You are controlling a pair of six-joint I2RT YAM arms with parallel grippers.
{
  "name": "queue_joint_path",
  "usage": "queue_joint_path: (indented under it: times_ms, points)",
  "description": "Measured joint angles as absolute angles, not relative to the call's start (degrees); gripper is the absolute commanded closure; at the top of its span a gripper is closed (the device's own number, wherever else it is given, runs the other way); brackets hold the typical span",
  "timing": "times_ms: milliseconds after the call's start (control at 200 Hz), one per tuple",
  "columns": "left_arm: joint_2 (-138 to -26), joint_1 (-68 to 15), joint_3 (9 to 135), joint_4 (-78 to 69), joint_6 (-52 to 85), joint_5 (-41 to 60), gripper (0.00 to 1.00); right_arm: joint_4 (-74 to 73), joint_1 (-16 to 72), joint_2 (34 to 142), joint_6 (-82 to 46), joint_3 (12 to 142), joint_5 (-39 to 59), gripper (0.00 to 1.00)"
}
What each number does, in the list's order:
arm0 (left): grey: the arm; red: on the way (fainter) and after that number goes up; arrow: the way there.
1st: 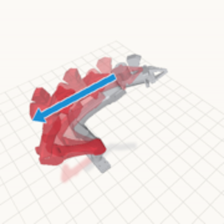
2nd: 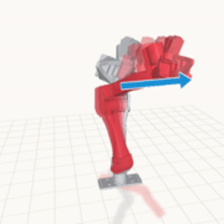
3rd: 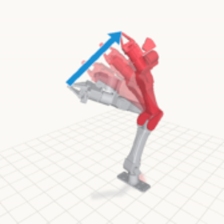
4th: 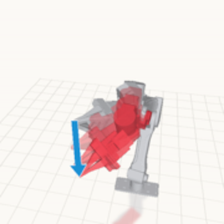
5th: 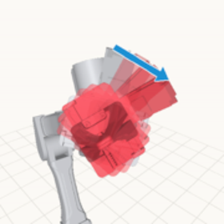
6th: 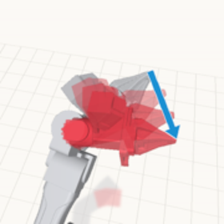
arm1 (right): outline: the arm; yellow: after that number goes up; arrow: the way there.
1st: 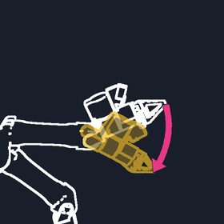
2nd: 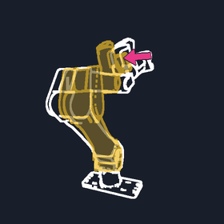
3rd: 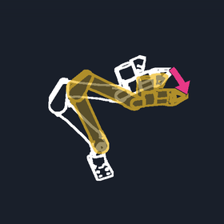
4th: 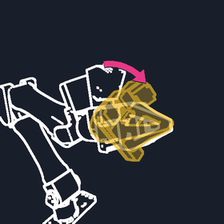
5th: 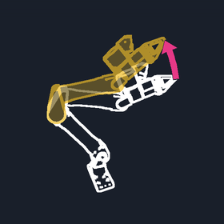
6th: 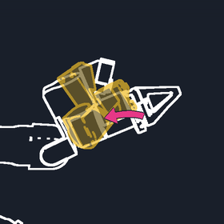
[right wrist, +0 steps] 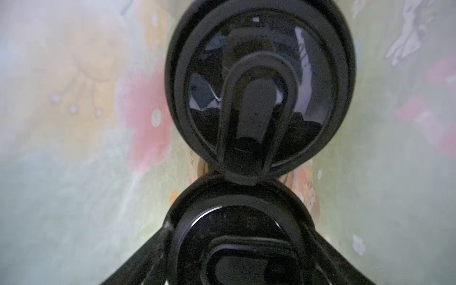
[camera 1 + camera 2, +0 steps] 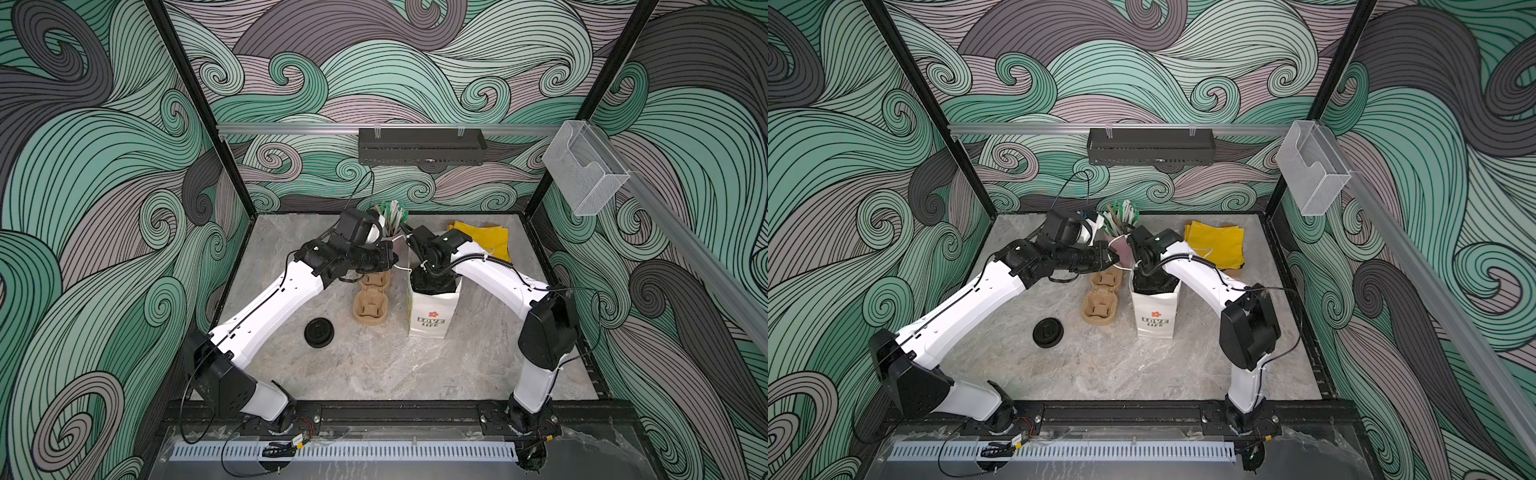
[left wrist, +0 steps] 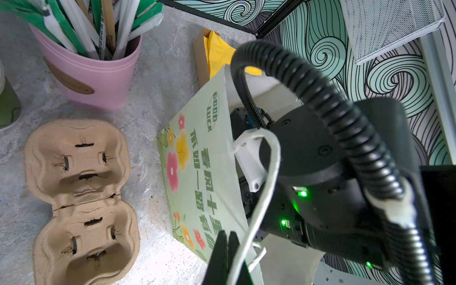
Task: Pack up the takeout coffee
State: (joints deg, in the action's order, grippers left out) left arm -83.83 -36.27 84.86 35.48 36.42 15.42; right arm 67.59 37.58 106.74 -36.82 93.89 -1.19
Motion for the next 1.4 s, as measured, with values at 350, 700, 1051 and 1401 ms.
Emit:
queue_joint_path:
  times_ms: [350,700,1051,1401]
  points:
    - [-83.83,-36.16,84.86,36.4,36.32,15.03,1.0,68.07,37.47,106.52,-36.86,94.39,-0.99,0.1]
    - [-83.83,-36.16,84.86,36.42,36.01,15.03,1.0,69.06,37.76,106.91,-36.88,94.63,-2.11,0.04]
    - [-83.83,-36.16,84.86,36.42,35.99,15.0,1.0,69.63,38.02,106.89,-37.36,95.46,-1.78,0.01]
    - [-83.85,-36.14,84.47,36.47,35.92,15.0,1.0,70.91,38.02,106.15,-38.65,95.59,-1.74,0.01]
